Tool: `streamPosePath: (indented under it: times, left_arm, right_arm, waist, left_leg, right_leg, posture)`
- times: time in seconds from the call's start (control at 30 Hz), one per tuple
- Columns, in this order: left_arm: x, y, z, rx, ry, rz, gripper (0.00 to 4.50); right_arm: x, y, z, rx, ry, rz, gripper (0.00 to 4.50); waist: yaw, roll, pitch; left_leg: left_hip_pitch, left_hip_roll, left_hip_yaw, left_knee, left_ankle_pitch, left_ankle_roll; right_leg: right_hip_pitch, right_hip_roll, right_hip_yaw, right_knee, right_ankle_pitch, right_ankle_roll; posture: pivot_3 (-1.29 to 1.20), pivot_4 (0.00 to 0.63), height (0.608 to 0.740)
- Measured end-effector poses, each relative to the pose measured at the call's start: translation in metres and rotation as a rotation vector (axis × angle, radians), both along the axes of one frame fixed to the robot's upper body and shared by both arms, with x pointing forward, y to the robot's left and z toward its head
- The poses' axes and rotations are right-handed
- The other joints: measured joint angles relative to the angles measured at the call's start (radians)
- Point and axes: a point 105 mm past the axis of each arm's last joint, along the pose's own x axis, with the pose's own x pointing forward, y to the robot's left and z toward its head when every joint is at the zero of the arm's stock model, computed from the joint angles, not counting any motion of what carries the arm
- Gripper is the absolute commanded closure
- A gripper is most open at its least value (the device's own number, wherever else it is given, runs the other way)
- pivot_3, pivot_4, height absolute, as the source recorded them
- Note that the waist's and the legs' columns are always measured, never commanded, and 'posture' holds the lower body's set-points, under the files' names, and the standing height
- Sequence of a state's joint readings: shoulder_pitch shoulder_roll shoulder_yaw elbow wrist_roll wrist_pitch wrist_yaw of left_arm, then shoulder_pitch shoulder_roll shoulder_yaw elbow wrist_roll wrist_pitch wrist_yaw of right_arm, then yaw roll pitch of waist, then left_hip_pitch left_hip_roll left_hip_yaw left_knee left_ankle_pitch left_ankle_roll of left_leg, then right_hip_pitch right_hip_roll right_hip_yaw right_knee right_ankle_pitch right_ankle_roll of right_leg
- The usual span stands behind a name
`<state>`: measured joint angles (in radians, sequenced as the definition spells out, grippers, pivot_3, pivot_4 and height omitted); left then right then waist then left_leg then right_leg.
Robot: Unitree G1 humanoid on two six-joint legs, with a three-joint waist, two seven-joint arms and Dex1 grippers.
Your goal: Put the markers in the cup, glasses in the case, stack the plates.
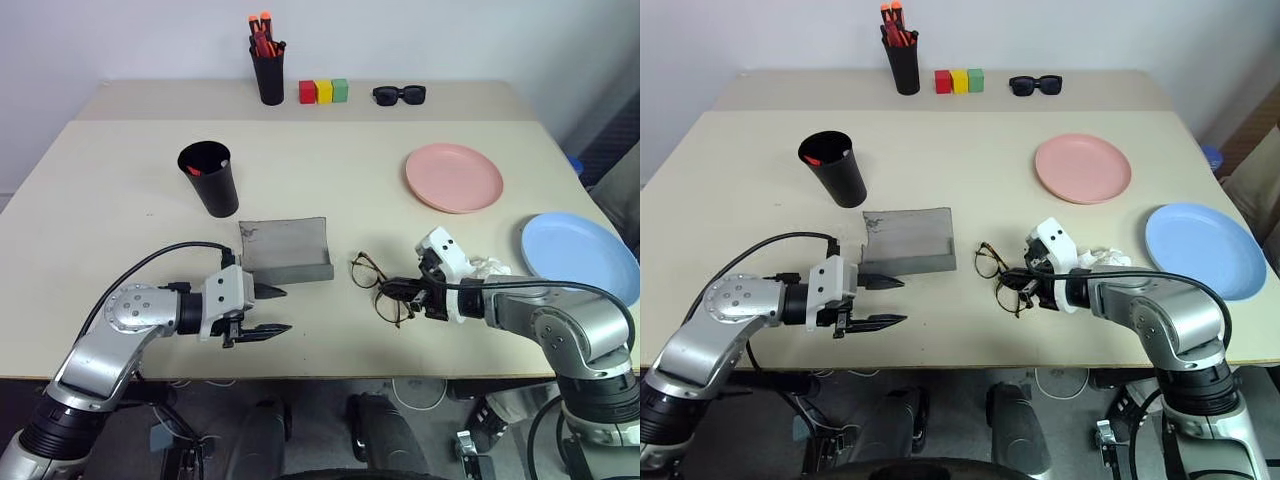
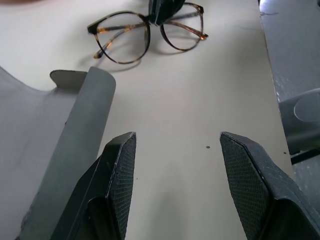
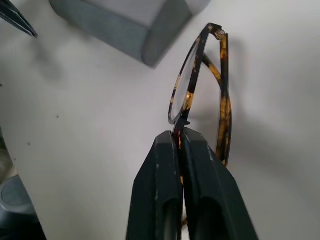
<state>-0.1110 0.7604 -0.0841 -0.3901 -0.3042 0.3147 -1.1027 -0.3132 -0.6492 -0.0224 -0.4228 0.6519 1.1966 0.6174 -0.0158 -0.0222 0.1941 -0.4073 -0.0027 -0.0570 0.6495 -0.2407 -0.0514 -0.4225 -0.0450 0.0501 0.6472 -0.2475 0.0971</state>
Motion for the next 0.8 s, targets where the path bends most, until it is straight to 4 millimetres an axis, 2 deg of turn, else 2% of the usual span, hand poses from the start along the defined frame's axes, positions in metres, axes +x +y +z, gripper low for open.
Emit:
streamPosePath:
  times: [0.17,0.33,0.47,0.63,0.8]
  left_arm:
    - [-0.002,0.003,-0.007,0.0,0.023,0.029,1.78]
    - [0.0,0.02,-0.011,-0.013,0.041,0.13,1.78]
    - [-0.002,0.03,-0.013,-0.034,0.059,0.181,1.78]
    - [0.002,0.048,-0.015,-0.059,0.082,0.272,1.78]
    - [0.0,0.062,-0.015,-0.098,0.101,0.333,1.78]
  right_arm:
    - [0.001,-0.002,0.002,-0.027,-0.014,0.001,4.45]
    - [0.009,0.004,0.023,-0.065,-0.114,0.036,4.45]
    - [0.013,0.026,0.048,-0.073,-0.219,0.146,4.45]
    - [0.021,0.072,0.073,-0.129,-0.379,0.398,4.45]
    - [0.042,0.112,0.081,-0.165,-0.447,0.601,4.45]
  waist:
    - [0.0,0.0,0.0]
    - [-0.005,0.001,0.001]
    - [-0.005,0.001,0.001]
    - [-0.01,0.002,0.001]
    - [-0.022,0.002,0.001]
  left_leg:
    - [0.0,0.0,0.0,0.0,0.0,0.0]
    - [0.0,0.001,0.0,0.0,0.0,0.0]
    - [0.0,0.001,0.0,-0.001,0.0,0.0]
    - [0.0,0.002,0.001,-0.001,0.0,0.0]
    - [0.0,0.002,0.001,-0.002,0.0,0.0]
  right_leg:
    - [0.0,0.0,0.0,0.0,0.0,0.0]
    - [-0.001,0.001,0.0,0.0,0.0,0.0]
    - [-0.001,0.001,0.0,0.0,-0.001,-0.001]
    - [-0.002,0.0,0.0,0.0,-0.001,-0.002]
    - [-0.002,0.0,-0.001,0.0,0.0,-0.002]
  posture:
    - [0.0,0.15,0.74]
    - [0.0,0.15,0.74]
    - [0.0,0.15,0.74]
    - [0.0,0.15,0.74]
    - [0.0,0.15,0.74]
